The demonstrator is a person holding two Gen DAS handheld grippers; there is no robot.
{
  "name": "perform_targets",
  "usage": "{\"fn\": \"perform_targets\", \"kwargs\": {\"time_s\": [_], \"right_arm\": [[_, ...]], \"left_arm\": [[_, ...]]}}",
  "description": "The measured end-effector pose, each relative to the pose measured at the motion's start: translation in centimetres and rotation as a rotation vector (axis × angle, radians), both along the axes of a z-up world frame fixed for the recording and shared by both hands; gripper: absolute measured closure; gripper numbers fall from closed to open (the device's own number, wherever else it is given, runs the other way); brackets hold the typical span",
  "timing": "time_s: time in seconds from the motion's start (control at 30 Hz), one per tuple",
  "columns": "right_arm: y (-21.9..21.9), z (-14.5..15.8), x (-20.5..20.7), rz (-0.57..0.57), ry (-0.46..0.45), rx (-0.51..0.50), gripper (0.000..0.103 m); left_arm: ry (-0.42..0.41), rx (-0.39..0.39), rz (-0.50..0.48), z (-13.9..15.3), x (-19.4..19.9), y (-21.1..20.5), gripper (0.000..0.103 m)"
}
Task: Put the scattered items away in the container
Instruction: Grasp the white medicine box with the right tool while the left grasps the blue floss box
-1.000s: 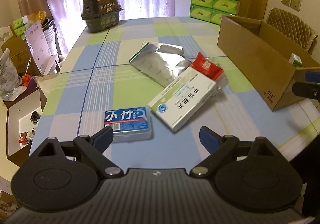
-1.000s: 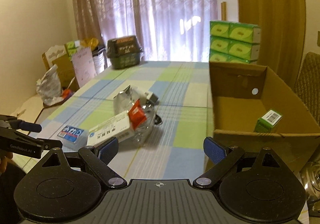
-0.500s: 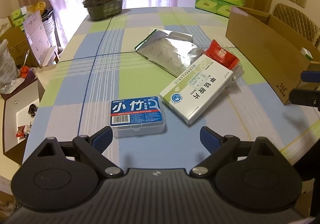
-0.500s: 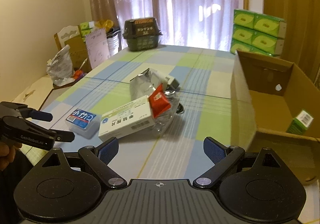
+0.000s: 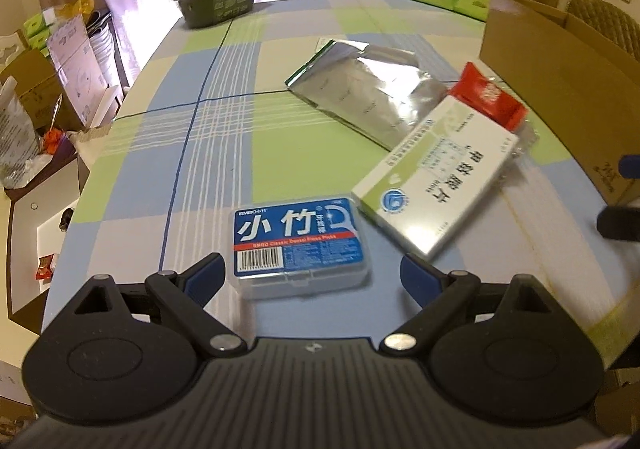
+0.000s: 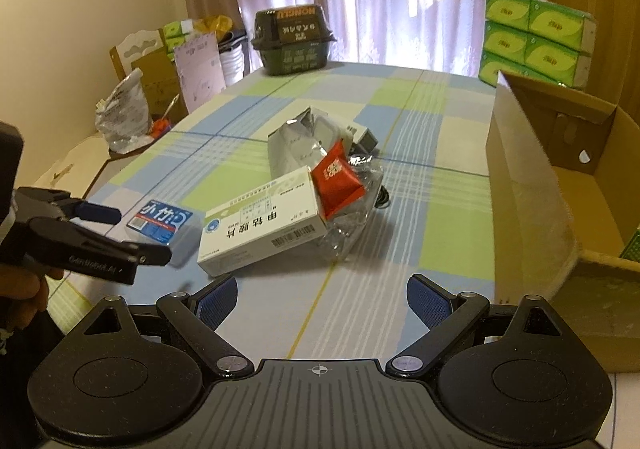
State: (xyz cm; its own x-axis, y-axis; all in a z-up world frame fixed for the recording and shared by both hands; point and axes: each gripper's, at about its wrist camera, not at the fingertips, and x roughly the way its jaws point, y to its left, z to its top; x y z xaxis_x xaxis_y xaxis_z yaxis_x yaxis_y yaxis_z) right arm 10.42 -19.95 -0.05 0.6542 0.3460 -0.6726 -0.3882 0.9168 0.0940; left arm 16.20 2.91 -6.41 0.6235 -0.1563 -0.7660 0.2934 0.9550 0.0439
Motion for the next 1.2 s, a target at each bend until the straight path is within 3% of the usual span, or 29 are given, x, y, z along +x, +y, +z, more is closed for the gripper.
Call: {"fn": "perform_targets", "kwargs": {"time_s": [0.23, 0.33, 0.43, 0.83, 0.87, 0.9, 0.93, 1.0, 1.07, 1.2], "right_arm": [[1.5, -0.6, 1.5, 0.051, -0.001, 0.012, 0.006], [1.6, -1.3, 2.9, 0.029, 0.060, 0.093, 0.007], [1.6, -2.0, 4.1, -0.011, 0.122, 0.173, 0.007], [2.3, -4.0, 7.0, -0.135, 0.222, 0.368, 0.007], [2.4, -4.2, 7.2, -0.144, 0.229, 0.378, 0.010], [2.4, -4.3, 7.4, -0.149, 0.236, 0.387, 0.019], [2.5, -4.5, 7.6, -0.149, 0.248, 0.395, 0.036], [2.4, -4.8, 7.8, -0.166, 0.259, 0.418, 0.039], [2.2, -4.8, 7.9, -0.177, 0.263, 0.432, 0.060], [1.5, -3.7, 7.3, -0.171, 0.256, 0.437, 0.069]], "left_arm": [[0.010, 0.018, 0.008, -1.2, 0.9, 0.2, 0.013], [0.017, 0.002, 0.016, -1.5, 1.2, 0.7, 0.020], [0.017, -0.009, 0.010, -1.5, 1.3, 1.0, 0.020], [0.011, -0.025, 0.001, -1.4, 1.0, 2.0, 0.020], [0.012, -0.025, -0.001, -1.4, 0.9, 2.0, 0.020], [0.013, -0.024, -0.005, -1.4, 0.9, 2.0, 0.020], [0.011, -0.022, -0.007, -1.4, 0.8, 2.0, 0.020], [0.010, -0.022, -0.010, -1.4, 0.8, 1.9, 0.020], [0.010, -0.025, -0.008, -1.5, 0.9, 1.9, 0.020], [0.010, -0.029, -0.010, -1.4, 0.8, 1.8, 0.020]]}}
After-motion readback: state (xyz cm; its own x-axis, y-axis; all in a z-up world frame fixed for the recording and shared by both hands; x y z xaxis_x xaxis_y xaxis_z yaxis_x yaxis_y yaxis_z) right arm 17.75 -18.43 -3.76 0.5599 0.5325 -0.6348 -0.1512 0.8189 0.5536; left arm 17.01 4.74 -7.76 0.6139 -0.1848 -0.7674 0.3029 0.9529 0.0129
